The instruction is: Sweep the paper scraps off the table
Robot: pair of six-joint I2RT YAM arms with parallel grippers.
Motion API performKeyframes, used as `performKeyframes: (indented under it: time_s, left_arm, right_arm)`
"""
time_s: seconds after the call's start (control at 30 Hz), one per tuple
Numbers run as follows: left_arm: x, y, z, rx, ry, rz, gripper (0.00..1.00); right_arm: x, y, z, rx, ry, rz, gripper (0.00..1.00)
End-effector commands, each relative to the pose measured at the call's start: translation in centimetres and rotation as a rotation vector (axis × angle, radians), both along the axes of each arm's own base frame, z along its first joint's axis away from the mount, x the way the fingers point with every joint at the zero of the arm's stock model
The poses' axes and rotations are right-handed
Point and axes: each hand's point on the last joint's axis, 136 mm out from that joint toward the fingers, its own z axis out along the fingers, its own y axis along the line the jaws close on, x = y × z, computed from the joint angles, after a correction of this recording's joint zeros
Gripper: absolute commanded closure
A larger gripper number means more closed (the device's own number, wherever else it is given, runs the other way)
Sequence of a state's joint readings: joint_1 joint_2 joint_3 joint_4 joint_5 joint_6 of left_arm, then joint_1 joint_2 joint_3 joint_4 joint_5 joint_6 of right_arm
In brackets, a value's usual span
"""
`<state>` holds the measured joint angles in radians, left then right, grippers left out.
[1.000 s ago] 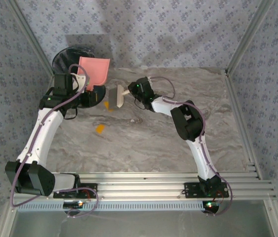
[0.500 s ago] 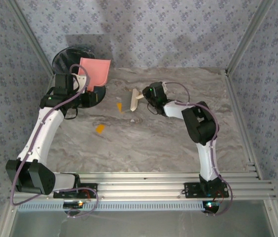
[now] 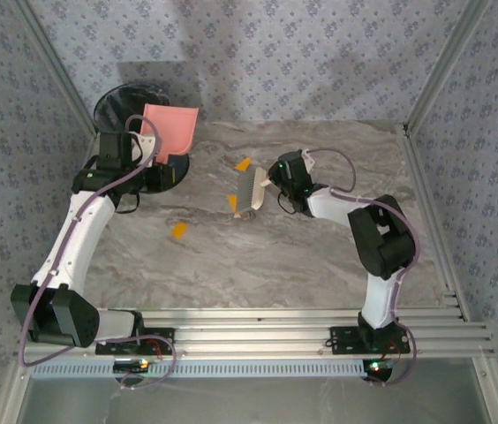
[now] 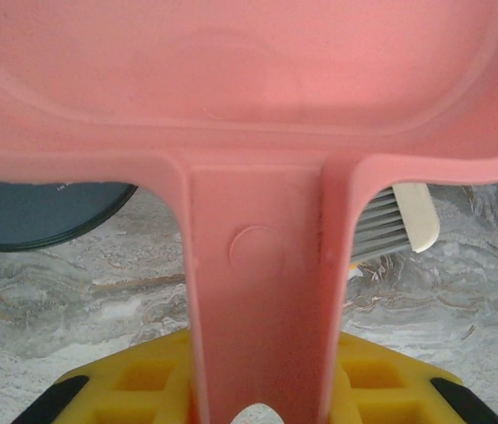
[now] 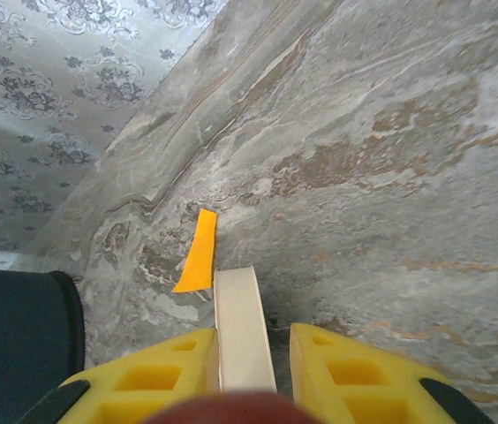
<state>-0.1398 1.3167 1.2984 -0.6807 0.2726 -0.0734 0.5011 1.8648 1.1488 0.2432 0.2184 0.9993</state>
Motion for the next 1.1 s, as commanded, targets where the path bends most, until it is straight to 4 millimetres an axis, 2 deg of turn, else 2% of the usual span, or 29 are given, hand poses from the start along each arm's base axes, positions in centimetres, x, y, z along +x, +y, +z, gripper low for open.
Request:
performKeyframes:
  time_s: [0.0, 0.1, 0.2, 0.27, 0.5, 0.67, 0.8, 0.93, 1.07]
  left_arm:
    - [-0.1, -0.3, 0.6, 0.006, -0.008, -0.022, 1.00]
    - [-0.1, -0.3, 0.6, 0.007, -0.008, -0.022, 1.00]
    - [-0.1, -0.2, 0.6, 0.009, -0.008, -0.020, 1.00]
    - [-0.1, -0.2, 0.6, 0.011, -0.008, -0.021, 1.00]
    - [0.0, 0.0, 0.4, 0.017, -0.005, -0.012, 1.00]
    - [0.0, 0.2, 0.4, 0.028, -0.008, 0.001, 1.00]
    - [0.1, 0.4, 0.4, 0.036, -0.014, 0.006, 1.00]
    - [0.1, 0.6, 0.4, 0.044, -0.017, 0.016, 1.00]
    - [0.1, 0.7, 0.4, 0.049, -0.021, 0.022, 1.00]
  right_arm:
    - [-1.6, -2.0, 0.2, -0.195, 0.021, -0.013, 1.00]
    - [-1.9, -1.7, 1.9, -0.266, -0.013, 0.002, 1.00]
    - [-1.9, -0.6, 4.0, -0.311, -0.069, 0.060, 1.00]
    - [-1.6, 0.5, 6.4, -0.329, -0.117, 0.093, 1.00]
    - [-2.1, 4.3, 10.3, -0.392, -0.200, 0.272, 1.00]
    - [-2.9, 8.0, 12.1, -0.296, -0.257, 0.457, 1.00]
    - [-4.1, 11.8, 13.2, -0.195, -0.288, 0.651, 1.00]
    - [-5.5, 15.5, 13.3, -0.078, -0.301, 0.830, 1.00]
    - [-6.5, 18.6, 12.7, -0.017, -0.293, 0.927, 1.00]
